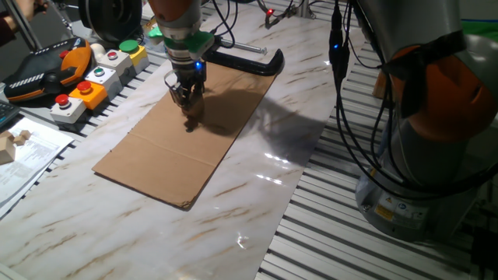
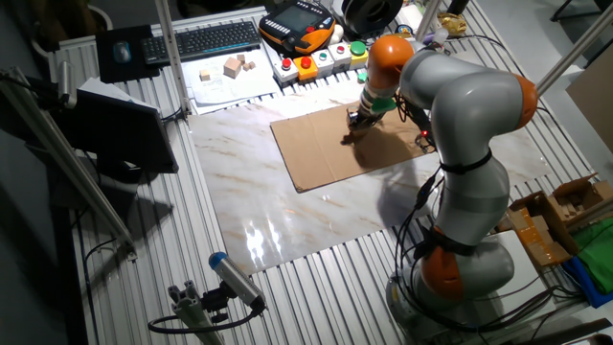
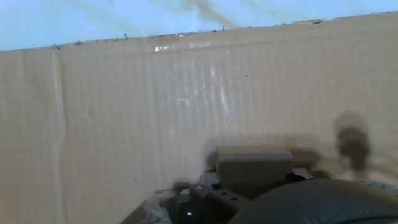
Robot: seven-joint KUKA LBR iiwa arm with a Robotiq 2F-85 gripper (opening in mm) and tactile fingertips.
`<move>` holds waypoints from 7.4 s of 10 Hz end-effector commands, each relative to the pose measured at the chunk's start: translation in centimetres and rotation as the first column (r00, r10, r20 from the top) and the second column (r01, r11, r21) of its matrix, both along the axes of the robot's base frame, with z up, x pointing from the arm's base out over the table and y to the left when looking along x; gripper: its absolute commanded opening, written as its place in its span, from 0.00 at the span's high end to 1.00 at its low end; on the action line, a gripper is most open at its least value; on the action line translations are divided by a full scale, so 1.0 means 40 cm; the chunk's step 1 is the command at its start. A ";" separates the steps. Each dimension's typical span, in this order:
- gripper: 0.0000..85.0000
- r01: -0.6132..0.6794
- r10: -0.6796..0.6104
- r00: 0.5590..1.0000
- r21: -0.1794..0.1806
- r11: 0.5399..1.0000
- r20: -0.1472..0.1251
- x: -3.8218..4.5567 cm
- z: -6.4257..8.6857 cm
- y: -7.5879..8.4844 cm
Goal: Hold a small block with the gripper and sweep it from left to right on the table
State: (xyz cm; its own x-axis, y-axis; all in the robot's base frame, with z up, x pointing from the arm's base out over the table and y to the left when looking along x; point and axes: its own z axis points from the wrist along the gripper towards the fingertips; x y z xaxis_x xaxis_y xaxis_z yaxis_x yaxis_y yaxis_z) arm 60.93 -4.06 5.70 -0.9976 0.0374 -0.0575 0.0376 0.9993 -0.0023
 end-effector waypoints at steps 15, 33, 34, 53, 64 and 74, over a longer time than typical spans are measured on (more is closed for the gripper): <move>0.99 0.006 -0.006 1.000 -0.009 1.000 0.006 0.000 -0.007 0.059; 0.99 0.022 -0.021 1.000 -0.009 1.000 0.008 -0.007 -0.012 0.132; 0.99 0.022 -0.021 1.000 -0.008 1.000 0.008 -0.007 -0.012 0.133; 0.99 0.042 -0.042 0.999 -0.001 0.999 -0.015 -0.006 -0.010 0.137; 0.99 0.015 -0.015 1.000 0.002 1.000 -0.006 -0.007 -0.005 0.142; 0.99 0.015 -0.015 1.000 -0.005 1.000 -0.002 0.000 -0.007 0.169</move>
State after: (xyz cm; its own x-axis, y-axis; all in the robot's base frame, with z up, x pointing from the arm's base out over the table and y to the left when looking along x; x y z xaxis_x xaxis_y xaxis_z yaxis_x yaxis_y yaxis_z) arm 60.92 2.75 5.43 -0.9970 0.0527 -0.0559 0.0532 0.9986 -0.0076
